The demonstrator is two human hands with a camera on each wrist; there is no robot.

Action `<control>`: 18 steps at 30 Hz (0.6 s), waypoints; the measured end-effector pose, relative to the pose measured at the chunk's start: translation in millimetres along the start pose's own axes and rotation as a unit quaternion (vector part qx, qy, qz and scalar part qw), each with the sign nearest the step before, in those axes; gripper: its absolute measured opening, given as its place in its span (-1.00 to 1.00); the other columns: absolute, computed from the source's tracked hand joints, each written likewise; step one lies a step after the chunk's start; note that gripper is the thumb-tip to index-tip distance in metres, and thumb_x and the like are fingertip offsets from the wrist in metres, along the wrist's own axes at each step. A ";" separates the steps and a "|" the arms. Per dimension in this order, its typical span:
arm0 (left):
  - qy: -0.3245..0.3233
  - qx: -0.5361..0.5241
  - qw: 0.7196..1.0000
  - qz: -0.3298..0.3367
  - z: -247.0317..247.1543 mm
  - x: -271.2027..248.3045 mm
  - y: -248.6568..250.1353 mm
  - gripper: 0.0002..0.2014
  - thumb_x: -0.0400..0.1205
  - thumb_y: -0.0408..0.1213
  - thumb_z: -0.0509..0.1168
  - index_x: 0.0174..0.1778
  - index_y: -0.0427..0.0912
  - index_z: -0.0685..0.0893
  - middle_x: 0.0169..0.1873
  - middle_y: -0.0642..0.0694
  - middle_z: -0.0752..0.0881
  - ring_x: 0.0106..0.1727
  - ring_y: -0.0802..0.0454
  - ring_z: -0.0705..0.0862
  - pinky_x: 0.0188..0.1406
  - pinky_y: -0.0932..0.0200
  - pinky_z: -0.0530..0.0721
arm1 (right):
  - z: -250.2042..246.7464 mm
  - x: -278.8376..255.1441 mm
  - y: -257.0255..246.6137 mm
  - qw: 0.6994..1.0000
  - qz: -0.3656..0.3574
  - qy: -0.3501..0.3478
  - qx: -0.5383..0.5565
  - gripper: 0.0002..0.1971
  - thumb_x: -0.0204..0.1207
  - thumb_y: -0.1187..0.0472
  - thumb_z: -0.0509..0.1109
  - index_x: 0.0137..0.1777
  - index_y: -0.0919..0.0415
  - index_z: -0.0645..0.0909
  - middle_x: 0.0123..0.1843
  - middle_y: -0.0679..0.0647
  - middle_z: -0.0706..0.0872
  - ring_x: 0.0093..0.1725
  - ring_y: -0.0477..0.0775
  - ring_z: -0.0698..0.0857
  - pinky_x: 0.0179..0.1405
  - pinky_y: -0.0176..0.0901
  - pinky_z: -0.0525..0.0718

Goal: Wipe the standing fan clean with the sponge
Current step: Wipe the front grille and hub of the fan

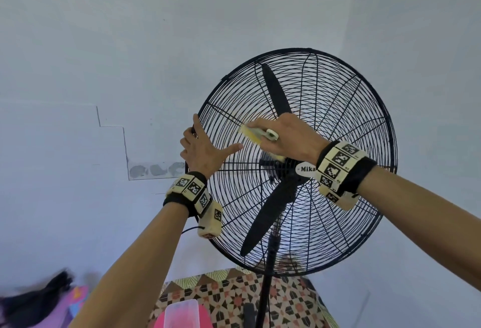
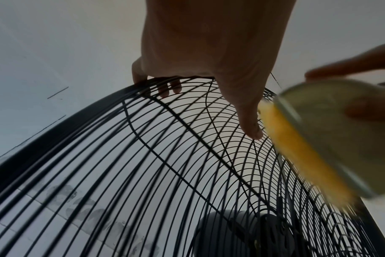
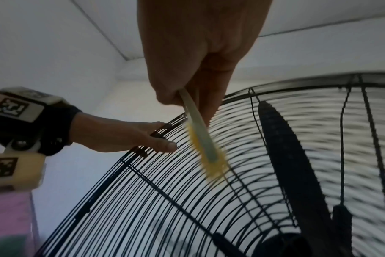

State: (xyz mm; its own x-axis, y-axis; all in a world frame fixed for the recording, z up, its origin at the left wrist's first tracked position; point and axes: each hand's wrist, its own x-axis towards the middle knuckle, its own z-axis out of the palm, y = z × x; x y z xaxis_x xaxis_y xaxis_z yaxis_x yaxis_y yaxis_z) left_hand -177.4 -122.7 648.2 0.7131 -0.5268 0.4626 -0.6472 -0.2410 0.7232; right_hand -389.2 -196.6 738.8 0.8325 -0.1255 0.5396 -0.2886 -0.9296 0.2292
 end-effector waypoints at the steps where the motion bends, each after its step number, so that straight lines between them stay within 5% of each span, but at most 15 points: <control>1: -0.003 0.000 1.000 -0.003 -0.4 0.9 -0.1 0.46 0.24 0.56 0.51 0.83 -0.03 -0.21 0.69 -0.36 0.16 0.67 -0.37 0.21 0.55 -0.48 0.31 | -2.1 0.3 0.7 0.999 0.015 -0.013 -0.025 -0.60 0.65 0.07 0.42 0.49 -0.01 0.63 -0.39 -0.08 0.60 -0.50 -0.15 0.48 -0.50 -0.21 0.51; 4: -0.004 0.000 1.000 -0.002 -0.1 0.5 -1.4 0.46 0.24 0.55 0.51 0.83 -0.01 -0.22 0.69 -0.36 0.16 0.67 -0.37 0.21 0.55 -0.50 0.31 | -6.3 -2.0 -1.9 1.000 0.026 0.015 -0.007 -0.66 0.64 0.07 0.42 0.40 0.02 0.70 -0.47 -0.17 0.54 -0.57 -0.16 0.45 -0.53 -0.39 0.31; 8: 0.003 -0.004 1.000 0.001 1.0 -1.7 -4.9 0.46 0.23 0.58 0.49 0.83 -0.01 -0.21 0.69 -0.35 0.16 0.66 -0.37 0.22 0.55 -0.48 0.30 | 1.6 -16.0 2.8 0.999 -0.018 0.036 0.034 -0.53 0.74 0.12 0.35 0.64 -0.03 0.50 -0.32 -0.02 0.73 -0.56 -0.20 0.51 -0.53 -0.51 0.34; 10: -0.002 -0.002 1.000 0.002 0.2 -1.2 -5.0 0.46 0.24 0.58 0.49 0.83 -0.02 -0.21 0.69 -0.35 0.17 0.66 -0.37 0.22 0.55 -0.49 0.31 | 3.7 -24.7 10.8 1.000 -0.011 0.011 0.017 -0.52 0.73 0.09 0.35 0.64 -0.01 0.50 -0.30 0.06 0.75 -0.53 -0.12 0.54 -0.53 -0.40 0.43; 14: -0.009 0.001 1.000 0.002 -0.2 -0.4 -3.8 0.46 0.24 0.59 0.48 0.83 -0.02 -0.23 0.69 -0.35 0.16 0.66 -0.37 0.22 0.54 -0.50 0.32 | 0.2 -36.3 21.4 0.999 0.024 -0.013 -0.038 -0.66 0.72 -0.01 0.40 0.45 0.00 0.66 -0.36 -0.05 0.62 -0.49 -0.30 0.39 -0.41 -0.19 0.61; 18: -0.002 -0.007 1.000 0.006 0.3 -2.1 -5.2 0.45 0.26 0.56 0.49 0.83 -0.01 -0.22 0.70 -0.34 0.15 0.67 -0.36 0.20 0.57 -0.51 0.28 | 5.6 -48.1 19.2 1.000 0.003 0.020 0.008 -0.54 0.74 0.04 0.33 0.64 -0.06 0.50 -0.19 0.09 0.83 -0.46 -0.03 0.62 -0.40 -0.10 0.70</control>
State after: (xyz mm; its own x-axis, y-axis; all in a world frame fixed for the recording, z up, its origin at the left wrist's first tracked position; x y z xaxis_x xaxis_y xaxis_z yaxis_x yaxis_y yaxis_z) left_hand -175.6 -120.7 643.3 0.7045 -0.5322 0.4695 -0.6517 -0.2232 0.7249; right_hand -432.1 -210.4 712.7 0.8104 -0.1180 0.5739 -0.2870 -0.9339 0.2132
